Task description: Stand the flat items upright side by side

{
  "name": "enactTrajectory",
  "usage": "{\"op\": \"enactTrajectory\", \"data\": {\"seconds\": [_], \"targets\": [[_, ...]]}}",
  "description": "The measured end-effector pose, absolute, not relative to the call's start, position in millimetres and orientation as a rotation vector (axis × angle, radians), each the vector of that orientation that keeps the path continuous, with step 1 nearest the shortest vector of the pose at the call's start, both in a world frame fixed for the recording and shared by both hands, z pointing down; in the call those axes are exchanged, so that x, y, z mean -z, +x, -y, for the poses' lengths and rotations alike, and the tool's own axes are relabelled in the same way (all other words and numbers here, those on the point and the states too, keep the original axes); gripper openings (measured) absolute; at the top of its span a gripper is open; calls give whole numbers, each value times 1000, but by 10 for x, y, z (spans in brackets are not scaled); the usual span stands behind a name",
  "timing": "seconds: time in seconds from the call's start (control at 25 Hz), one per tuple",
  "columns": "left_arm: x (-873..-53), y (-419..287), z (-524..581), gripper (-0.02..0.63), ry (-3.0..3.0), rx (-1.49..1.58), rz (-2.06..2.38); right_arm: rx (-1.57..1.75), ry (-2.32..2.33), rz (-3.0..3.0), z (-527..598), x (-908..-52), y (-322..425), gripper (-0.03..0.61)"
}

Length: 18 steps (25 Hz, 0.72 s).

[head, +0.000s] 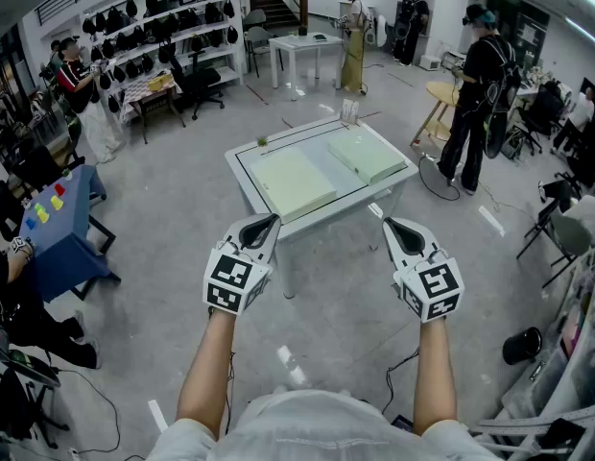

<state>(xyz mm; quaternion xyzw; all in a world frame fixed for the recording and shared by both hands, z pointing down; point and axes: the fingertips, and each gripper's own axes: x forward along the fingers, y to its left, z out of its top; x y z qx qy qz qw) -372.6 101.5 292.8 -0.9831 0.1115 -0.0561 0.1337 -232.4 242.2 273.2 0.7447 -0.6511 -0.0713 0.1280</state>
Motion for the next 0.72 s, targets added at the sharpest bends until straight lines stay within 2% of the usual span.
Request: {"op": "enactTrajectory", "data": {"seconds": [0.32,0.52,0.6,0.72], "targets": [[-2970,-3566,-1242,20,-2867,159,-295,201,2240,2089,-2590,-2610,-2279,26],[-3020,-3435,-1387,25,-2911,151,-322,182,2234,2008,-2734,-2719,-2011,30],[-3082,-3366,-1462,45,-2919,169,-317,143,2231,2020,-2790,-2787,-1915,58],[-3144,-3245,-1558,100,-2930,190,-341,79,2192,2051,-2862,-2901,-1783,135]]}}
